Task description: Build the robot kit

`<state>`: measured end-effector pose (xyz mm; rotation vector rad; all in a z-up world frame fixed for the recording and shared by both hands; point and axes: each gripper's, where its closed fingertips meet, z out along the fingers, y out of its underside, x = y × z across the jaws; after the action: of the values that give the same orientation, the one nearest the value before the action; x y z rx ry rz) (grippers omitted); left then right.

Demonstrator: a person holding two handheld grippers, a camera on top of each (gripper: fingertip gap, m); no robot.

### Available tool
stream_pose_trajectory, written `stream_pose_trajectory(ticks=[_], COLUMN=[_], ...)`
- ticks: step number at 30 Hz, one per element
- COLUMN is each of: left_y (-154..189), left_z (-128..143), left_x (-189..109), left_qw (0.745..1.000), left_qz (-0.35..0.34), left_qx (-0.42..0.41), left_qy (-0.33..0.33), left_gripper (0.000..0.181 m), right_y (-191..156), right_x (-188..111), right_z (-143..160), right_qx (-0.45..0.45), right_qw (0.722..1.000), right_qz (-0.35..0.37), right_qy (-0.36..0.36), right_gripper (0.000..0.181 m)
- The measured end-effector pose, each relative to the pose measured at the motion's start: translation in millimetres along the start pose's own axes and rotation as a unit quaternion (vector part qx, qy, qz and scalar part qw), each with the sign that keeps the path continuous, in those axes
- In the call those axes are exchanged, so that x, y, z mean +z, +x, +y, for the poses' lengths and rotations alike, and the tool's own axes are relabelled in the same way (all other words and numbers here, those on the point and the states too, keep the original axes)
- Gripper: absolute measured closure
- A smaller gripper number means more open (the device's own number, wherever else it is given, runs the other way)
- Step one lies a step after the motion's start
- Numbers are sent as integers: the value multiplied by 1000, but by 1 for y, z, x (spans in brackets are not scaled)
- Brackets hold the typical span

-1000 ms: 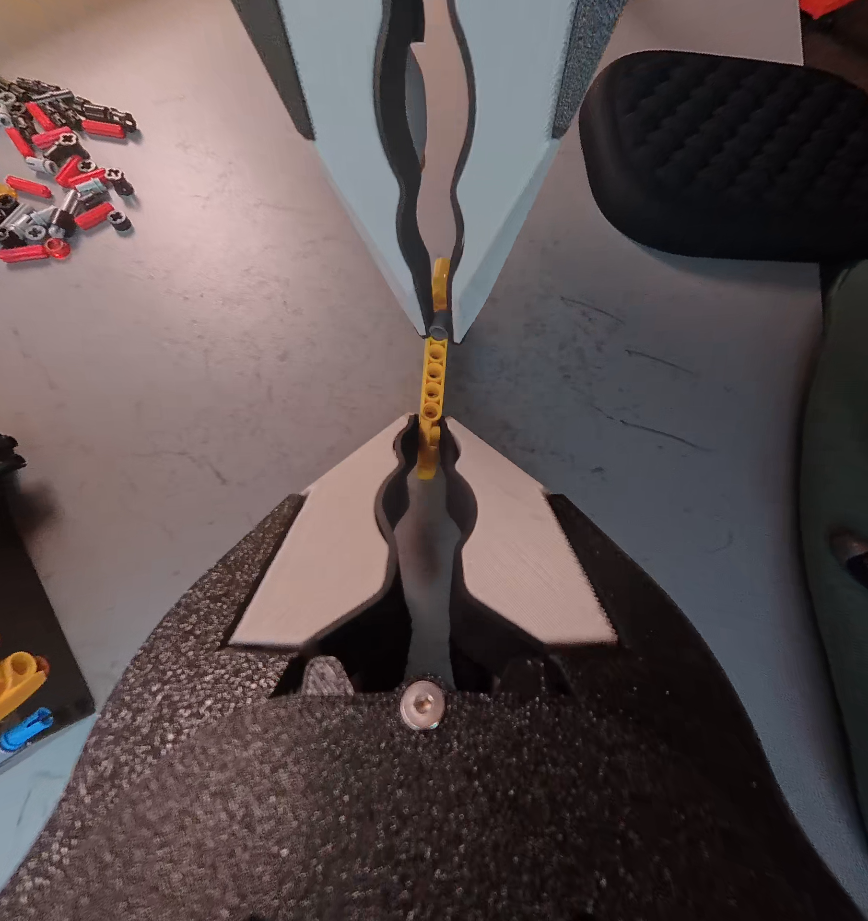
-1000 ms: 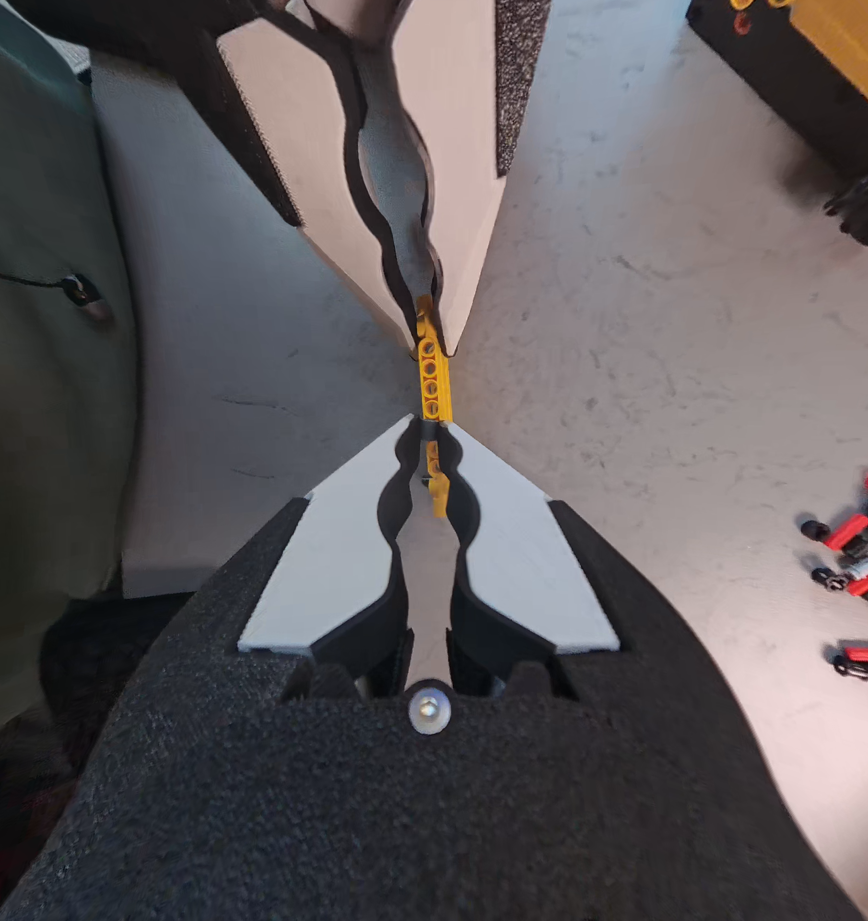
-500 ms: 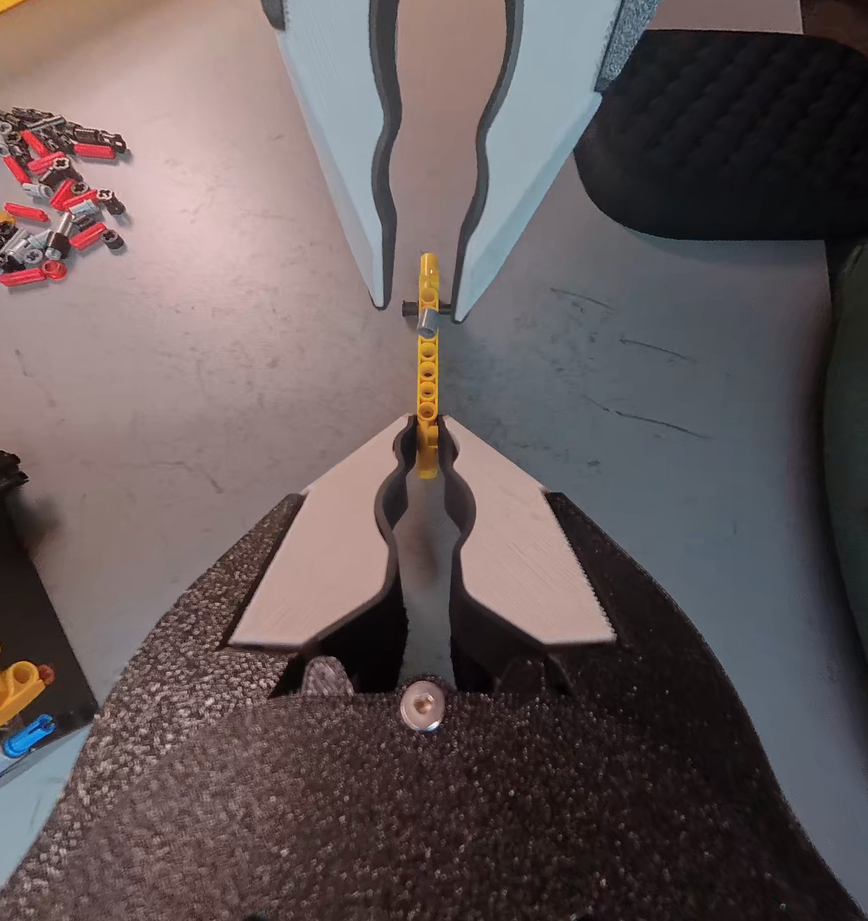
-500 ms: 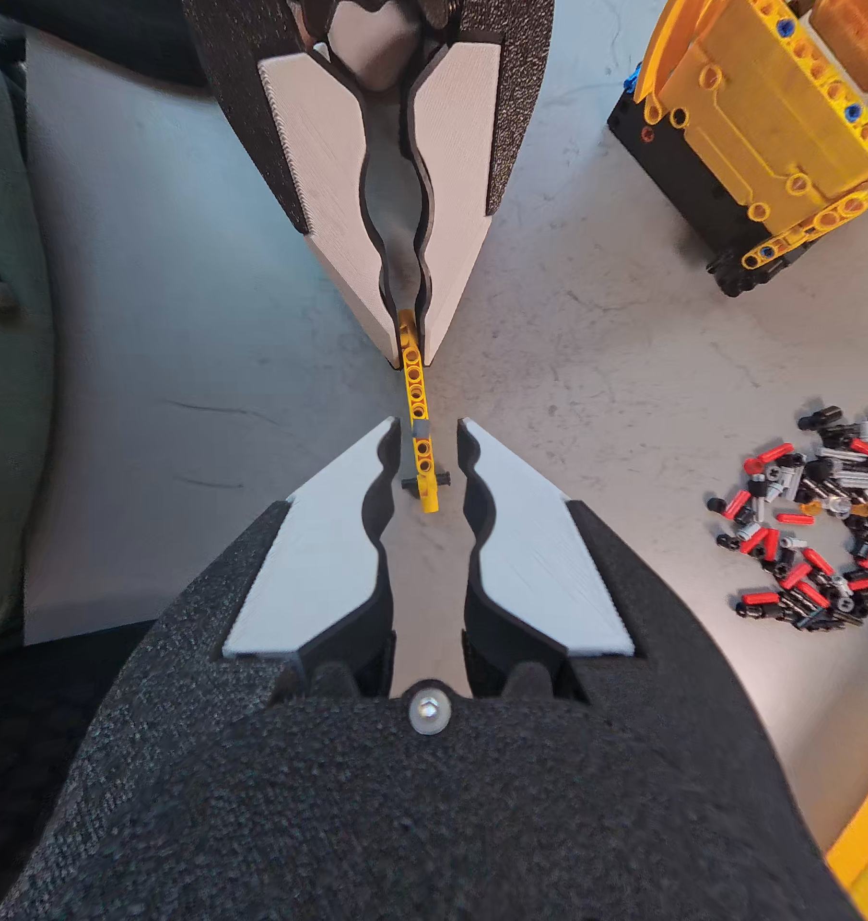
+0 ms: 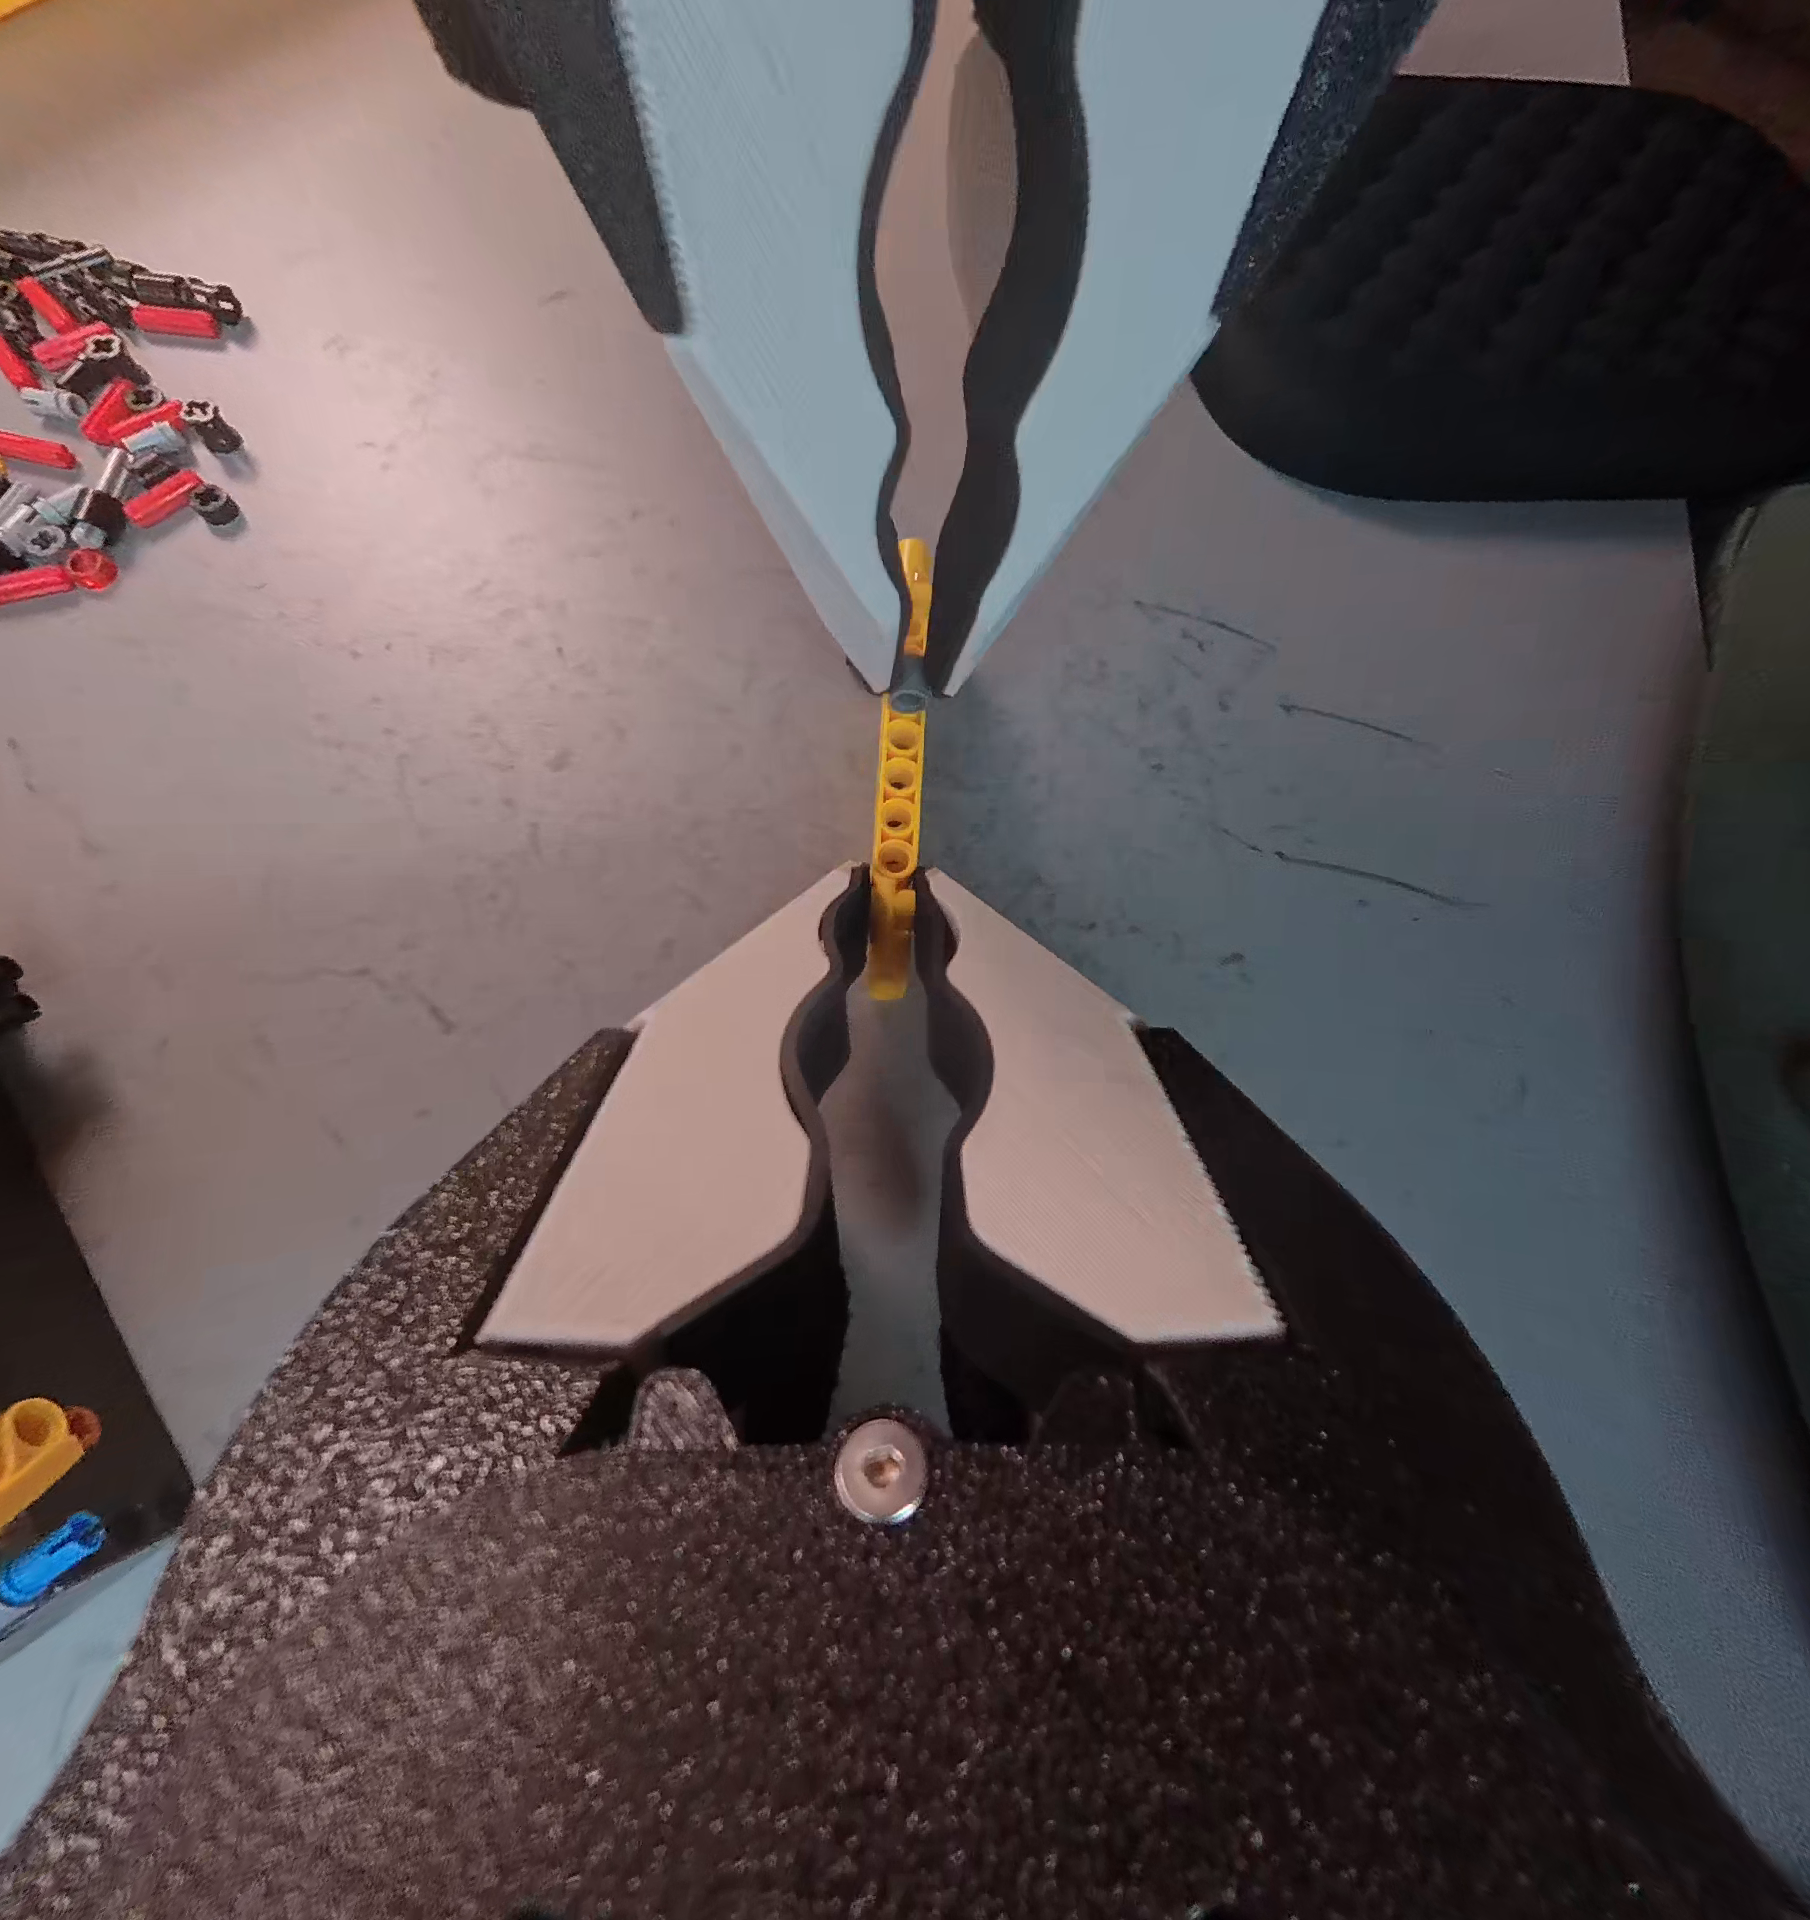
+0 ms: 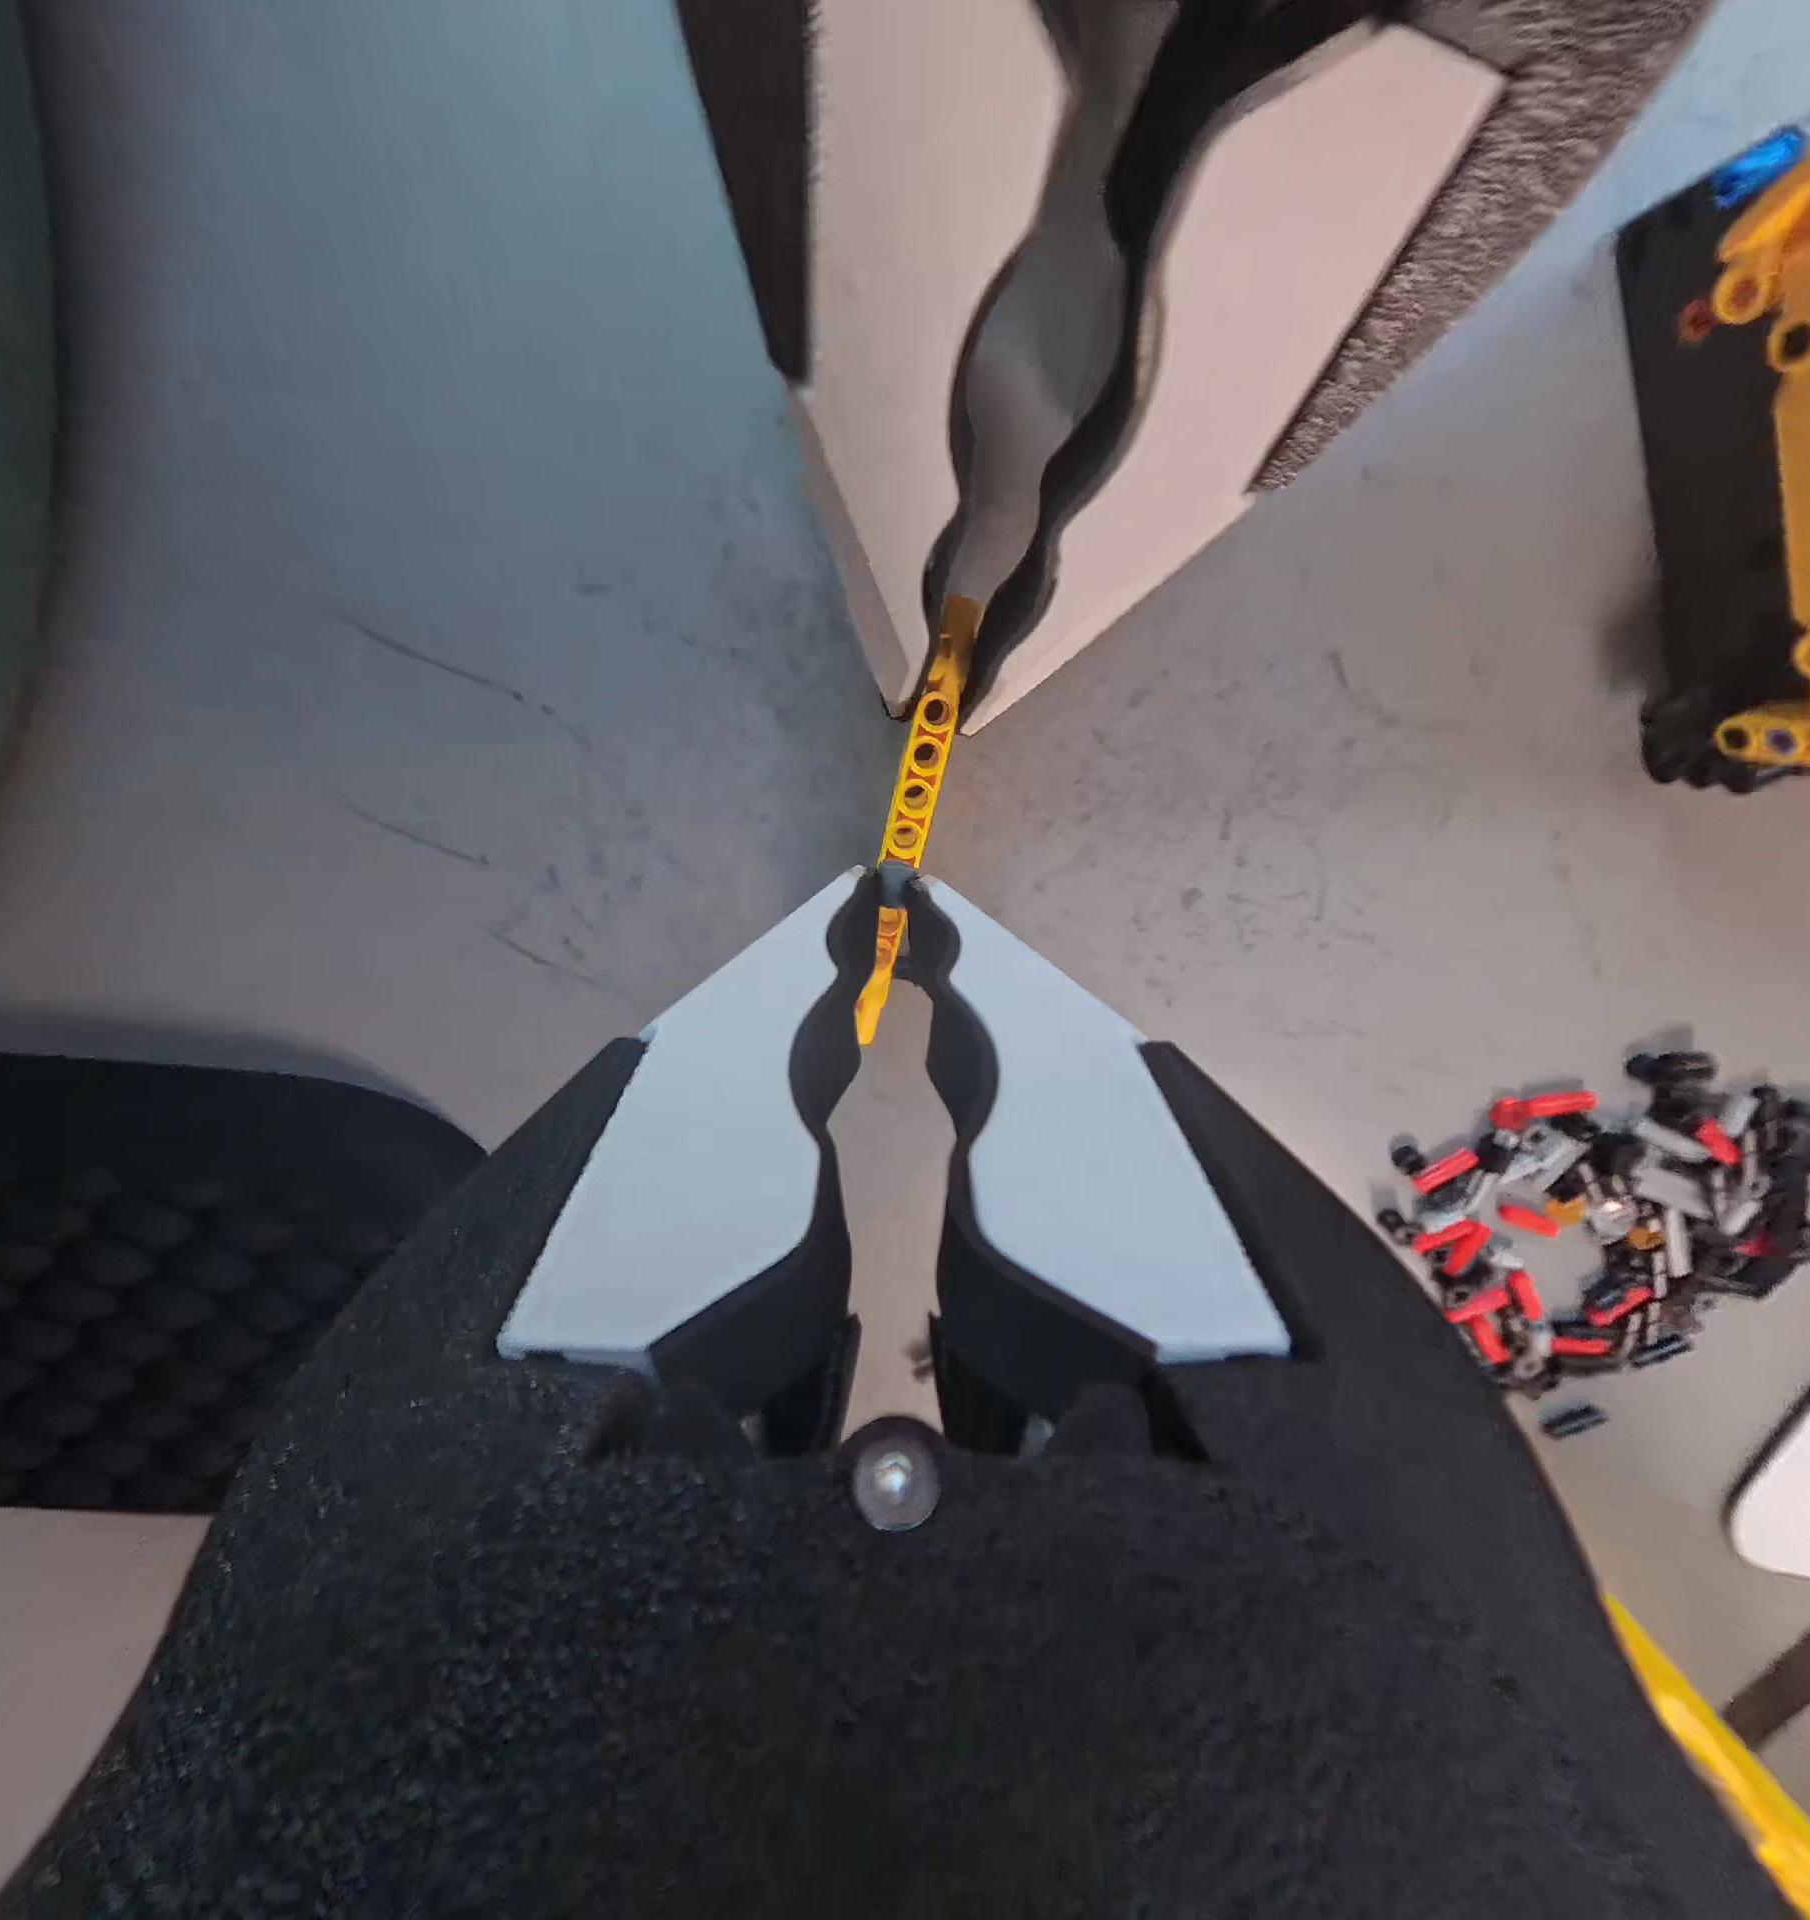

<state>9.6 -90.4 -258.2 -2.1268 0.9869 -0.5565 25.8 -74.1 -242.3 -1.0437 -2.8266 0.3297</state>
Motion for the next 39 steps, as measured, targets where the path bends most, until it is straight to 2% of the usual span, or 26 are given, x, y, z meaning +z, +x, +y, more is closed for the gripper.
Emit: stream_pose_trajectory(ticks=[3, 5, 7, 9, 12, 16, 19, 24, 26, 30, 34, 39], left_y=[0, 0, 0, -1, -1, -1, -1, -1, -2, -3, -11, -17], left_z=[0, 0, 1, 1, 1, 3, 6, 5, 5, -5, -21, -27], left_x=[0, 0, -1, -1, -1, 0, 2, 1, -1, -11, -25, -30], left_qw=[1000, 1000, 1000, 1000, 1000, 1000, 1000, 1000, 1000, 999, 995, 992], left_qz=[15, 13, 8, 4, 3, 0, -7, -11, -12, -5, -11, -15], left_qx=[-6, -2, 0, 0, 2, 8, 21, 25, 28, 22, -7, -28], left_qy=[4, 4, 4, 5, 4, -2, -15, -8, -6, 36, 97, 125], left_gripper=[174, 174, 174, 174, 174, 174, 174, 172, 164, 149, 148, 154], right_y=[-1, -1, 0, 3, 3, 2, 4, 6, 9, 11, 1, 8], right_x=[2, 2, 1, -1, -10, -26, -38, -46, -52, -55, -40, -30], right_z=[-2, -1, -2, -2, -3, 7, 22, 53, 63, 95, 121, 138], right_qx=[-73, -65, -31, 41, 128, 197, 250, 303, 321, 340, 392, 427], right_qw=[996, 996, 999, 999, 986, 957, 923, 877, 856, 840, 845, 841], right_qz=[-7, -25, -25, -12, 11, 72, 121, 188, 215, 268, 233, 227], right_qy=[-45, -48, -25, 25, 107, 202, 267, 323, 344, 327, 280, 243], right_gripper=[177, 177, 176, 175, 163, 155, 153, 154, 154, 159, 162, 162])
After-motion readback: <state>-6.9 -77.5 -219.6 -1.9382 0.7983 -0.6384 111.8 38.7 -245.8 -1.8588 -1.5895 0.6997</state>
